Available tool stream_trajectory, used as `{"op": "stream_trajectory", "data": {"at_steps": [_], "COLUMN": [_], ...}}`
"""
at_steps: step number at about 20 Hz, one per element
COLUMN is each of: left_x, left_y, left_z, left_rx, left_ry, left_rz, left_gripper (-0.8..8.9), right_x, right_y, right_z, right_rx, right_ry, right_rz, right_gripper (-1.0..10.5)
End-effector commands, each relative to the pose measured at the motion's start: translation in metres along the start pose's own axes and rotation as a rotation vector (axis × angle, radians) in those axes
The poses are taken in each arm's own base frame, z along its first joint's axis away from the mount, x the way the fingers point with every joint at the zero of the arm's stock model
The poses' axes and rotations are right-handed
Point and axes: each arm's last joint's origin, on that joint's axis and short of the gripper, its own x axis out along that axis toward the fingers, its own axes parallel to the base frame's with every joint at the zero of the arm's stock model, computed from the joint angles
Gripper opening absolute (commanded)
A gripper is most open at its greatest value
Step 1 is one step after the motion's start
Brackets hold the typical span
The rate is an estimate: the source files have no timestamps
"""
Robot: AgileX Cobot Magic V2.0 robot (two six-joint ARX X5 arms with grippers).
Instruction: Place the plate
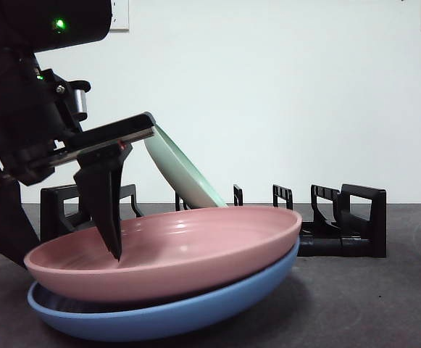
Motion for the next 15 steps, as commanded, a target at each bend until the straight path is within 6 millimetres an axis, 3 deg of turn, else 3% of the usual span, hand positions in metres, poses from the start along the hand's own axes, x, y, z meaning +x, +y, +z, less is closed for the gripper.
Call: {"op": "stream_trajectory", "data": {"at_steps": [1, 7, 10, 15], "left_x": [-0.008, -0.041, -0.058, -0.07], "left_y": [-0.01, -0.029, -0.031, -0.028], "left_z": [0.007, 0.028, 0.035, 0.036], "left_rx": [0.083, 0.182, 0.26, 0.351], "left_ry": [0.002, -0.001, 0.001, 0.018], "left_rz": [0.008, 0.016, 0.091, 0.207], "left_gripper": [3.18, 3.44, 4.12, 4.11], "right_x": [-0.002, -0.002, -0.002, -0.002], "right_y": [0.001, 0.001, 0.001, 0.001], "right_z": [0.004, 0.004, 0.004, 0.004], "right_rx": [-0.009, -0.005, -0.001, 0.003], "right_ry": [-0.019, -0.019, -0.019, -0.02], "right_rz": [0.009, 0.009, 0.009, 0.009], "right_gripper": [3.6, 3.6, 3.6, 3.6]}}
